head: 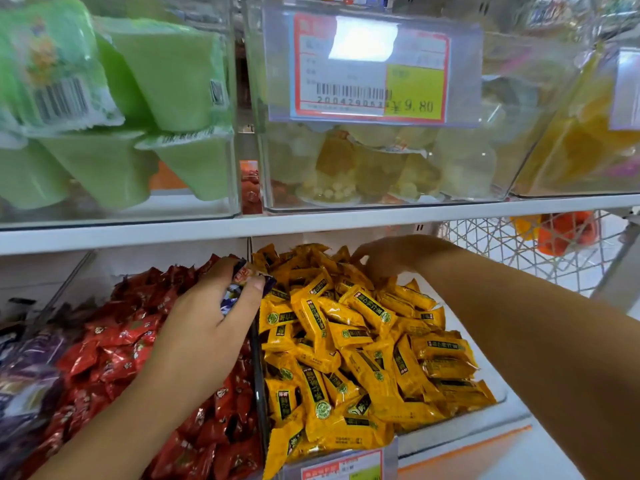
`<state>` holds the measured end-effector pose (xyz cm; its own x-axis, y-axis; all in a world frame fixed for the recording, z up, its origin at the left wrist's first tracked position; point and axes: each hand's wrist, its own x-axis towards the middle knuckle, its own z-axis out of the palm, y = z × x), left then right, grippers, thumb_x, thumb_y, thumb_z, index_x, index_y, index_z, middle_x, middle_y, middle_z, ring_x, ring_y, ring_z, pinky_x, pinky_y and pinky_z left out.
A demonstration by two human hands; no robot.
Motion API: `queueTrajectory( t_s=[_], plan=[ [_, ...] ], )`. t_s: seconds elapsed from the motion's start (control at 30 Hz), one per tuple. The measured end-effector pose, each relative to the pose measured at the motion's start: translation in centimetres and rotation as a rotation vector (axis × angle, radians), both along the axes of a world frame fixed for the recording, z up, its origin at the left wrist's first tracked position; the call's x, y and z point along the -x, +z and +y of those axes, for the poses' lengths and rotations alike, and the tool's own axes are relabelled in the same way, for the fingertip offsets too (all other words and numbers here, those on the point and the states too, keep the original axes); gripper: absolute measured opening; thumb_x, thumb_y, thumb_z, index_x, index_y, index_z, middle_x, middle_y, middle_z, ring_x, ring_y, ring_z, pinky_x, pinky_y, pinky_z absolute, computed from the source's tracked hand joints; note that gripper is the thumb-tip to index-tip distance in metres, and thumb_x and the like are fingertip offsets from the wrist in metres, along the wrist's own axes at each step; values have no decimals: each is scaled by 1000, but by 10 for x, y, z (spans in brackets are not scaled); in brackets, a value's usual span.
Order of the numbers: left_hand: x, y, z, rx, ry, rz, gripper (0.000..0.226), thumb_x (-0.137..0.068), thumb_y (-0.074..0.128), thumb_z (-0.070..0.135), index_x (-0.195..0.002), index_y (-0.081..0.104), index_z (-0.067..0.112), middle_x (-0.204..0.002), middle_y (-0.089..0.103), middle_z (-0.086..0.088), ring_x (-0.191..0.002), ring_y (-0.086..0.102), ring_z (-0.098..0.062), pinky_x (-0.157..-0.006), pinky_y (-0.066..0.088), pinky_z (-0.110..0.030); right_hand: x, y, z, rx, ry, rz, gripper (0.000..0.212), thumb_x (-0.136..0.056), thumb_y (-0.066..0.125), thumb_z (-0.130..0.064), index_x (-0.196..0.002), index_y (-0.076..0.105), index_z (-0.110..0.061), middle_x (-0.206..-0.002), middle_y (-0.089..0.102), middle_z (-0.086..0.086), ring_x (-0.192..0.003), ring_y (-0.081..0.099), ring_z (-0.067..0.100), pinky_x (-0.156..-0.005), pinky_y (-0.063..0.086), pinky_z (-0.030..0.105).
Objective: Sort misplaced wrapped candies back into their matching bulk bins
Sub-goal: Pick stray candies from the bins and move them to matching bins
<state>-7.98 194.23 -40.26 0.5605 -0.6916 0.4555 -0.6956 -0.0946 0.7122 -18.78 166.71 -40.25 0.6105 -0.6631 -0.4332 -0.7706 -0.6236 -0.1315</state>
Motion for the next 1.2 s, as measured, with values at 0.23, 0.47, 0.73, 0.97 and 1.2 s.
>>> queueTrajectory(
  t_s=[0.23,0.47,0.73,0.97,1.2],
  plan=[
    [-1,-2,2,-20,-3,29,36,-93,47,38,-74,56,8,-64,56,-10,-70,51,-10,-57,36,-14,-4,3,7,-135,-22,98,69,-89,61,-13,-146,24,-26,-103,56,11,-82,58,25,-71,50,33],
    [1,0,0,-26,20,22,36,-92,47,40,-73,55,11,-65,56,-7,-72,52,-7,-56,37,-16,3,-11,18,-76,138,103,51,-97,54,-33,-144,36,-22,-140,49,10,-121,51,28,-97,40,35],
    [7,3,-3,3,8,-3,33,-93,48,37,-69,52,14,-61,53,-8,-72,51,-9,-51,31,-27,11,-5,13,-121,-50,-271,26,-85,55,-1,-73,68,-20,-76,64,9,-59,56,18,-55,39,24],
    [4,1,-4,8,-16,5,25,-94,49,34,-73,52,20,-61,54,-6,-75,51,-2,-59,36,-9,25,8,14,-283,-195,-587,27,-75,64,14,-76,61,-13,-67,67,12,-57,63,23,-65,57,35],
    [9,4,1,-7,-17,39,33,-93,48,37,-68,51,15,-62,53,-6,-69,51,-8,-51,34,-18,38,24,8,-438,-134,-657,14,-82,70,-8,-96,66,-6,-92,68,10,-74,65,18,-89,55,40]
  ],
)
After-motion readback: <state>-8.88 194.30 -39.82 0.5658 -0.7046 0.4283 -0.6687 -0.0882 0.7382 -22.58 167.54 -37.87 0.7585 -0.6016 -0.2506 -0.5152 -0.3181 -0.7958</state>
